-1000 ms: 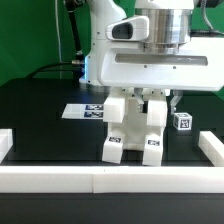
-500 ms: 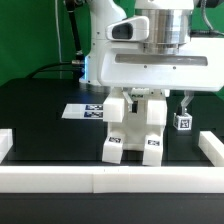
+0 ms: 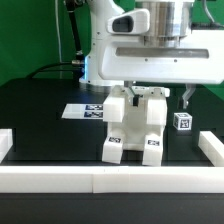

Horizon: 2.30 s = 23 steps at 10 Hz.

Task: Assemble chair

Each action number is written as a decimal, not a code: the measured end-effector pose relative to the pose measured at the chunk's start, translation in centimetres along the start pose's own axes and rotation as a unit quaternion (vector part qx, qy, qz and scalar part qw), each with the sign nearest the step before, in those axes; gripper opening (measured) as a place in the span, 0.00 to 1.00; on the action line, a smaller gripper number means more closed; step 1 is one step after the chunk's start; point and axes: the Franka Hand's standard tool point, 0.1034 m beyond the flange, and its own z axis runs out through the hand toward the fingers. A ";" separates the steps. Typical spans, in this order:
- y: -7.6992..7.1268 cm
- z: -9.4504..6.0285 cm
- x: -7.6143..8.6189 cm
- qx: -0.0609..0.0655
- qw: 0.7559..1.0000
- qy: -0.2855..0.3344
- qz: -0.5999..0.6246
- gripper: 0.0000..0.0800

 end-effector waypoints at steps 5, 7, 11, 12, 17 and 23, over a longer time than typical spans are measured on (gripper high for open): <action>-2.5 -4.2 -2.9 0.023 0.998 0.006 0.050 0.81; -4.1 -4.2 -3.5 0.024 0.998 0.007 0.062 0.81; -4.5 -3.3 -3.6 0.020 0.998 0.004 0.059 0.81; -4.5 -3.3 -3.6 0.020 0.998 0.004 0.055 0.81; -0.6 -4.6 -5.0 0.027 0.999 0.007 -0.030 0.81; 2.3 -3.6 -5.4 0.023 0.999 0.009 -0.046 0.81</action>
Offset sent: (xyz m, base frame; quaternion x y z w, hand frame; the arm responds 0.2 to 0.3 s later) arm -0.0349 0.0117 0.0321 -0.0258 -0.0081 0.0470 0.9985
